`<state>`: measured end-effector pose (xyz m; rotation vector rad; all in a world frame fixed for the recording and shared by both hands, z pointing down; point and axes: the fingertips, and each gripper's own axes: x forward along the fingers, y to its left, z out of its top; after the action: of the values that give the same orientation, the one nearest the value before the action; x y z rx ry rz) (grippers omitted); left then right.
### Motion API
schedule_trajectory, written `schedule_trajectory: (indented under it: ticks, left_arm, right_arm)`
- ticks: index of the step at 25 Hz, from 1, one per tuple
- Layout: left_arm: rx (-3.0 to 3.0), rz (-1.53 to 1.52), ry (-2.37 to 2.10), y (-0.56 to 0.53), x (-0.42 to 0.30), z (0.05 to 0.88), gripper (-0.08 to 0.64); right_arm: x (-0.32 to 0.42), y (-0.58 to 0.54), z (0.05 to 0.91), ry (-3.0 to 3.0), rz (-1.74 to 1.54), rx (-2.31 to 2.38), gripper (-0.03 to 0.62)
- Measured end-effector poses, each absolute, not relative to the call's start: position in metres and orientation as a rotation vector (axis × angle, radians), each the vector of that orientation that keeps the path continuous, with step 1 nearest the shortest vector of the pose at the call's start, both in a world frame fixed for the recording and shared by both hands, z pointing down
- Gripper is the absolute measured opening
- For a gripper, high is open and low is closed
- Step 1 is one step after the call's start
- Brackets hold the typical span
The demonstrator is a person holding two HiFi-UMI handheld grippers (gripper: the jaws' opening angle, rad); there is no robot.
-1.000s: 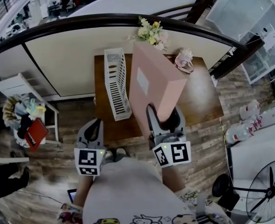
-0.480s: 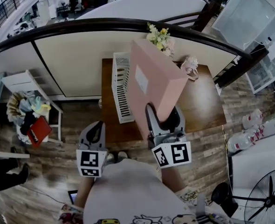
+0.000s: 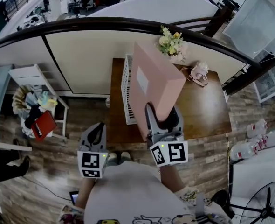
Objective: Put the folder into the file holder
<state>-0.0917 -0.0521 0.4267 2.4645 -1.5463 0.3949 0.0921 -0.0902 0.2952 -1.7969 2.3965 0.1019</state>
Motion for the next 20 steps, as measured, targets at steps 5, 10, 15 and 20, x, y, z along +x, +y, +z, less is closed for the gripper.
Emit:
schedule_trajectory:
  ticks: [5, 10, 15, 20]
  left_arm:
    - [2.447, 0.407, -1.546, -0.058, -0.096, 0.432, 0.014]
    - [2.439, 0.422, -1.525, -0.065, -0.092, 0.438, 0.014]
    - [2.438, 0.432, -1.502, -0.075, -0.089, 0.444, 0.014]
    - [2.430, 0.451, -1.484, -0.084, -0.086, 0.452, 0.014]
  right_arm:
    - [0.089, -0.106, 0.300, 2.382, 0.109, -1.805, 0.290]
    - [0.087, -0.119, 0.303, 2.370, 0.102, -1.798, 0.290]
    - [0.084, -0.132, 0.309, 2.358, 0.117, -1.797, 0.290]
    - [0.083, -0.144, 0.311, 2.341, 0.134, -1.786, 0.290]
